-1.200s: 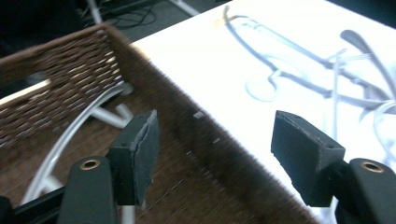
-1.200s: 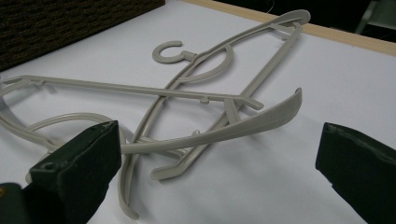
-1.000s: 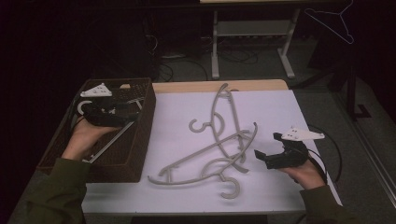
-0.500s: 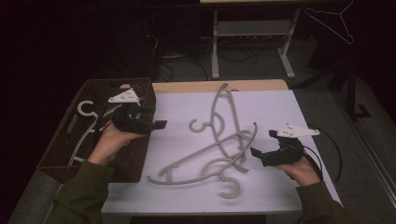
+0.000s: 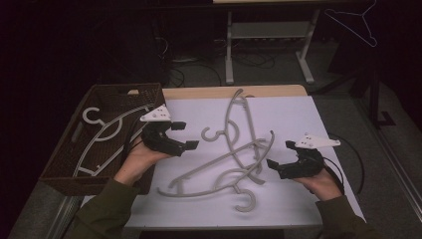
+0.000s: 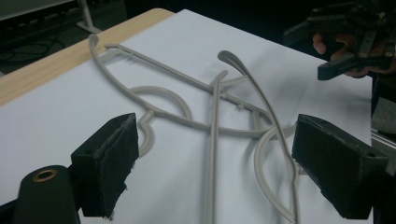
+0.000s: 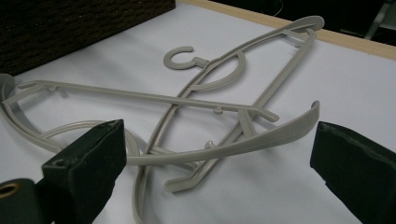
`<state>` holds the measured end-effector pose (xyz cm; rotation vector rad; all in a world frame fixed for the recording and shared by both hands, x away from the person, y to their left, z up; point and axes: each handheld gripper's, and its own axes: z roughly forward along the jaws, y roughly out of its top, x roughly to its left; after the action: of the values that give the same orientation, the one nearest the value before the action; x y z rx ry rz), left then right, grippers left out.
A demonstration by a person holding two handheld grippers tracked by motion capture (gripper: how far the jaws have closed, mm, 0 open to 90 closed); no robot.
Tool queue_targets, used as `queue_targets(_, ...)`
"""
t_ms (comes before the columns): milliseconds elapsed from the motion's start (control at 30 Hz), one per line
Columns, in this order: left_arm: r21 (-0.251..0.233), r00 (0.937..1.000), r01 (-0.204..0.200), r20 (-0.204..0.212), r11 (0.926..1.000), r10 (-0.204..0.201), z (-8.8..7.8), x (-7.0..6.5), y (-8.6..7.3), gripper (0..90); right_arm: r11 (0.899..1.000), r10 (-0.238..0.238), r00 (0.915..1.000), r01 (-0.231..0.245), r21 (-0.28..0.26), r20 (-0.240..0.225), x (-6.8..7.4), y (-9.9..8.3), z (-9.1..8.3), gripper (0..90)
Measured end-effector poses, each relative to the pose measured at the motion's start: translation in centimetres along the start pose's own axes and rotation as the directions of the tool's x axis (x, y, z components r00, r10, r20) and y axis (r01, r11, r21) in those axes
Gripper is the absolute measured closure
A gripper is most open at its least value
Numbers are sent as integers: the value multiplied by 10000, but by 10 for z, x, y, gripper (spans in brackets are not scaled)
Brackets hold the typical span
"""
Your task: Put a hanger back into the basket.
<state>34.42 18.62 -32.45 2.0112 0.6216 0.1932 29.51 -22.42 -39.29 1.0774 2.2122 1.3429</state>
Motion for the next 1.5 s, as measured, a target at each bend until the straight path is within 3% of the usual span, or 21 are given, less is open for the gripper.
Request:
queue_targets(433, 244, 9992, 31, 395, 9997, -40, 18, -16, -23, 148, 9993, 6, 9995, 5, 363, -304, 3, 0, 5, 88)
queue_targets(633, 442, 9994, -117, 336, 9990, 102, 24, -24, -34, 186, 9980, 128, 9986, -96, 631, -512, 6, -1, 5, 190)
queue_targets(733, 643, 9998, -184, 100, 9978, 178, 30, -26, -43, 283, 9962, 226, 9982, -178, 858, -553, 8, -2, 7, 290)
queue_targets(767, 643, 9998, -184, 100, 9978, 178, 30, -26, -43, 335, 9962, 226, 9982, -178, 858, -553, 8, -2, 7, 290)
queue_targets(867, 1145, 9993, -47, -367, 9934, 90, 41, -21, -53, 505, 9924, 187, 9994, -150, 1221, -289, 10, -3, 14, 445)
queue_targets(900, 1145, 9993, -47, -367, 9934, 90, 41, -21, -53, 563, 9924, 187, 9994, -150, 1221, -289, 10, -3, 14, 445)
queue_targets(933, 1391, 9978, -44, -655, 9903, 136, 47, -17, -58, 619, 9881, 240, 9997, -222, 1523, -101, 10, -3, 18, 526)
queue_targets(967, 1391, 9978, -44, -655, 9903, 136, 47, -17, -58, 666, 9864, 332, 9994, -315, 1614, -78, 11, -4, 19, 569)
queue_targets(1000, 1732, 9960, 59, -890, 9849, 97, 54, -13, -63, 720, 9841, 366, 9993, -358, 1738, -14, 11, -4, 22, 617)
queue_targets(1033, 1732, 9960, 59, -890, 9849, 97, 54, -13, -63, 759, 9841, 366, 9993, -358, 1738, -14, 11, -4, 22, 617)
queue_targets(1067, 2009, 9945, 109, -1039, 9796, 102, 58, -10, -66, 759, 9816, 352, 9993, -364, 1872, 96, 10, -5, 24, 653)
queue_targets(1133, 2411, 9913, 59, -1287, 9705, 259, 63, -7, -69, 873, 9714, 383, 9985, -464, 2329, 393, 10, -6, 30, 781)
queue_targets(1167, 2411, 9913, 59, -1287, 9705, 259, 63, -7, -69, 896, 9714, 383, 9985, -464, 2329, 393, 10, -6, 30, 781)
queue_targets(1233, 2852, 9894, 201, -1435, 9582, 220, 69, -4, -74, 900, 9643, 465, 9968, -618, 2575, 653, 7, -7, 35, 869)
queue_targets(1300, 2849, 9897, 225, -1418, 9583, 189, 72, -3, -77, 900, 9618, 487, 9966, -648, 2658, 667, 6, -7, 36, 885)
queue_targets(1333, 3094, 9904, 271, -1375, 9505, 165, 75, -2, -79, 900, 9556, 469, 9954, -691, 2864, 839, 5, -7, 39, 893)
queue_targets(1367, 3107, 9917, 430, -1284, 9495, -29, 77, -4, -81, 900, 9557, 429, 9952, -666, 2868, 880, 4, -7, 41, 894)
queue_targets(1433, 3224, 9920, 383, -1264, 9458, 29, 78, -4, -81, 900, 9528, 494, 9946, -743, 2945, 912, 3, -7, 43, 894)
queue_targets(1467, 3391, 9930, 348, -1181, 9401, 59, 80, -4, -82, 900, 9497, 511, 9938, -790, 3031, 990, 3, -6, 46, 894)
queue_targets(1500, 3391, 9930, 348, -1181, 9401, 59, 80, -4, -82, 900, 9497, 511, 9938, -790, 3031, 990, 3, -6, 46, 894)
